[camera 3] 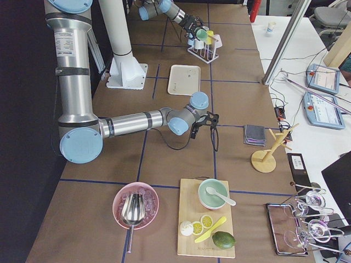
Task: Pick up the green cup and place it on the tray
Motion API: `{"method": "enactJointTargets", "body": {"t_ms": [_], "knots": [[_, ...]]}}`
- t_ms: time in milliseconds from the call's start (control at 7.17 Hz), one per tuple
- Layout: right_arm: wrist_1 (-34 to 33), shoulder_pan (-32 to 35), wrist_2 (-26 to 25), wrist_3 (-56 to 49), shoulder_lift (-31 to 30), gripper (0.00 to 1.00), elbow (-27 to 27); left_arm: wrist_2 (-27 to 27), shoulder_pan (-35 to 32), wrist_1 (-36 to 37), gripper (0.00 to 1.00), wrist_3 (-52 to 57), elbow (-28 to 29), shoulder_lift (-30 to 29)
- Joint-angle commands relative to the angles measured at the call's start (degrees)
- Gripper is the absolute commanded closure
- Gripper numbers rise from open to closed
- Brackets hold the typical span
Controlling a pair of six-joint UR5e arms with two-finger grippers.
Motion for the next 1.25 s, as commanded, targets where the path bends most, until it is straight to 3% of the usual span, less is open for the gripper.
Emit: {"method": "enactJointTargets", "body": {"t_ms": [0,139,279,418,697,837,976,1115], "knots": [[0.07,2.47,0.03,-0.03,0.19,0.00,0.83,0.02,0.92,-20.56,0.41,-15.63,8.96,0.31],[0.07,3.18,0.03,-0.03,0.19,0.00,1.19,0.28,1.36,-33.90,0.39,-22.75,15.20,0.92],[0.07,3.53,0.12,-0.03,0.19,0.00,1.28,0.37,1.71,-45.08,0.38,-23.26,19.62,1.71],[0.07,3.62,0.12,-0.03,0.28,0.00,1.80,0.46,3.37,-51.37,0.38,-23.52,23.66,1.46],[0.07,3.71,0.12,-0.03,0.10,0.00,2.16,8.49,9.24,-53.28,0.39,-23.61,25.98,1.11],[0.07,3.71,0.12,-0.03,0.10,0.00,2.24,11.15,10.84,-53.37,0.52,-23.70,26.07,1.37],[0.07,3.71,0.12,-0.03,0.02,0.00,2.24,11.62,11.81,-53.37,0.52,-24.57,27.03,1.11],[0.07,3.71,0.12,-0.03,0.02,0.00,2.16,11.71,12.17,-53.19,0.37,-26.15,27.56,0.76]]}}
